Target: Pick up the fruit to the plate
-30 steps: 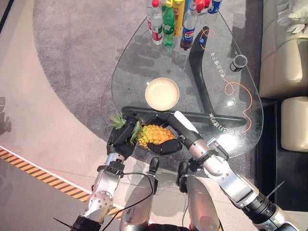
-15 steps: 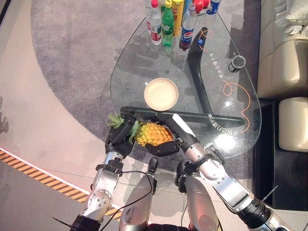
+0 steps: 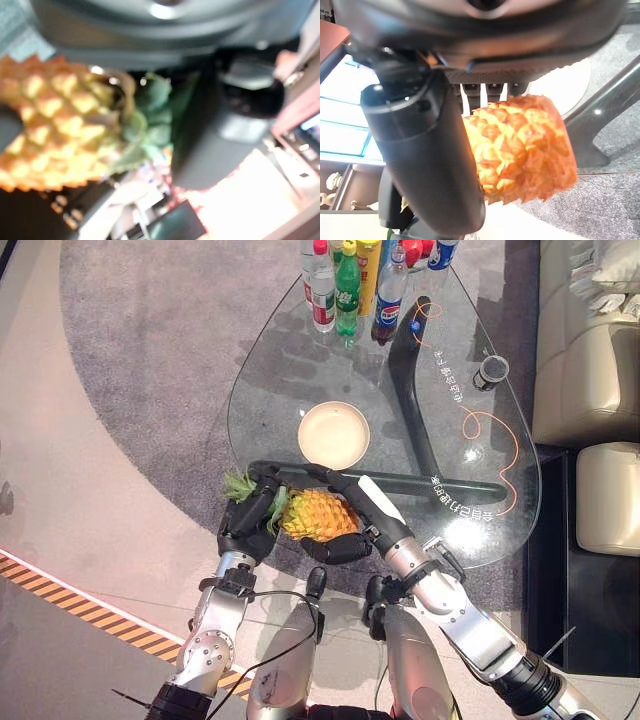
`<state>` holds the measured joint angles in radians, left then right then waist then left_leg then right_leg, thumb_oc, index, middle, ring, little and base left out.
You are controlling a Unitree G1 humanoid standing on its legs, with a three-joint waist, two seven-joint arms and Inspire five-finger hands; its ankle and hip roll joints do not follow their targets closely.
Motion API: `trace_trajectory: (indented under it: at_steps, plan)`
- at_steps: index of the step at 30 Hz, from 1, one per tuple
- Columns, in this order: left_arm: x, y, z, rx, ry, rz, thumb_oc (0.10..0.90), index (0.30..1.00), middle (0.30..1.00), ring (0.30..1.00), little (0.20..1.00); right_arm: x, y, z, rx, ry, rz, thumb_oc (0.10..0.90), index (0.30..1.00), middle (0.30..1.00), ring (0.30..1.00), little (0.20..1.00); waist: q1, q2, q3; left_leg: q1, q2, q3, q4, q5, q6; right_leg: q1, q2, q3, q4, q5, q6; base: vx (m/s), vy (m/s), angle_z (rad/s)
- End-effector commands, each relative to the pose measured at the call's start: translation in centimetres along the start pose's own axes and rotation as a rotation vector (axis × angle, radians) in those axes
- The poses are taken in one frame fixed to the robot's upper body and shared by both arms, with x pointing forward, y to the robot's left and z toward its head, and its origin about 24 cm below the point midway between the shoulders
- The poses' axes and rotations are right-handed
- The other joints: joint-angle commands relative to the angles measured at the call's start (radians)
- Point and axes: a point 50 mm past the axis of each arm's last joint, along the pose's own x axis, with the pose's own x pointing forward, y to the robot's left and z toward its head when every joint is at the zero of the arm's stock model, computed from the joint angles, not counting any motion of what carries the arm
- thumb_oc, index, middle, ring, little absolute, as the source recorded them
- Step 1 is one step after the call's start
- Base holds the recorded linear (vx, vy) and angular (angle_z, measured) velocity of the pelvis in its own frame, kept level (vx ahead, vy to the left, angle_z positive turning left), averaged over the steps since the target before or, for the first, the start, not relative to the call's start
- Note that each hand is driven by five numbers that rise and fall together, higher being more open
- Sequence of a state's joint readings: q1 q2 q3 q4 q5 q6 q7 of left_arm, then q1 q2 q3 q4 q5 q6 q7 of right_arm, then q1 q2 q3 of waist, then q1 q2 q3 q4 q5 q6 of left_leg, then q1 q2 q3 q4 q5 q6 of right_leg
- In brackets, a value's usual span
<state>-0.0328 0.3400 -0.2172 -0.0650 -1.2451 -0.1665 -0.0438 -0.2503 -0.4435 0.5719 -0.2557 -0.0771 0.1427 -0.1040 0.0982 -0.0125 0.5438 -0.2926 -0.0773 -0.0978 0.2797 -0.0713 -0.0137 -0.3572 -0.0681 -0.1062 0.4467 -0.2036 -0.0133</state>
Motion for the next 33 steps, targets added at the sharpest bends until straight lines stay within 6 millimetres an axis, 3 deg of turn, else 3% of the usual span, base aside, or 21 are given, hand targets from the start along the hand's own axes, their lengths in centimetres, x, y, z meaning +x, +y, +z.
trace_trajectory:
  at_steps: [1,15,25,33]
  plan:
    - [-0.3,-5.7,1.6,0.054,-0.132,-0.336,0.1,0.3,0.3,0.3,0.2,0.8,-3.4,3.0,-0.025,-0.15,-0.209,0.8,0.9,0.9,0.9,0.9,-0.027,0.002,-0.055,-0.019,-0.058,0.027,0.091,0.01,0.069,0.088,0.048,0.019,-0.115,0.138,-0.01,0.0,0.0,0.0]
    - [1.5,-6.1,7.1,0.412,-0.426,-0.341,0.1,0.3,0.3,0.3,0.2,-0.8,-3.8,-1.3,0.005,0.035,-0.206,0.8,0.9,0.9,0.9,0.9,-0.095,0.013,-0.047,-0.064,-0.05,0.065,0.139,0.006,0.067,0.022,0.051,0.069,-0.064,0.137,-0.009,0.01,0.051,-0.09]
    - [2.4,-7.9,9.6,0.567,-0.606,-0.341,0.1,0.3,0.3,0.3,0.2,-0.8,-3.9,-2.4,0.013,0.099,-0.219,0.8,0.9,0.9,0.9,0.9,-0.13,0.016,-0.024,-0.114,-0.044,0.099,0.162,0.007,0.07,-0.043,0.061,0.111,-0.043,0.151,-0.005,-0.01,0.051,-0.13]
    - [3.7,-8.4,12.5,0.729,-0.76,-0.223,0.1,0.3,0.3,0.3,0.2,-0.8,-4.4,-3.1,0.009,0.137,-0.238,0.8,0.9,0.9,0.9,0.9,-0.165,0.021,-0.024,-0.161,-0.031,0.142,0.175,-0.001,0.07,-0.098,0.064,0.147,-0.055,0.167,-0.001,0.0,0.069,-0.13]
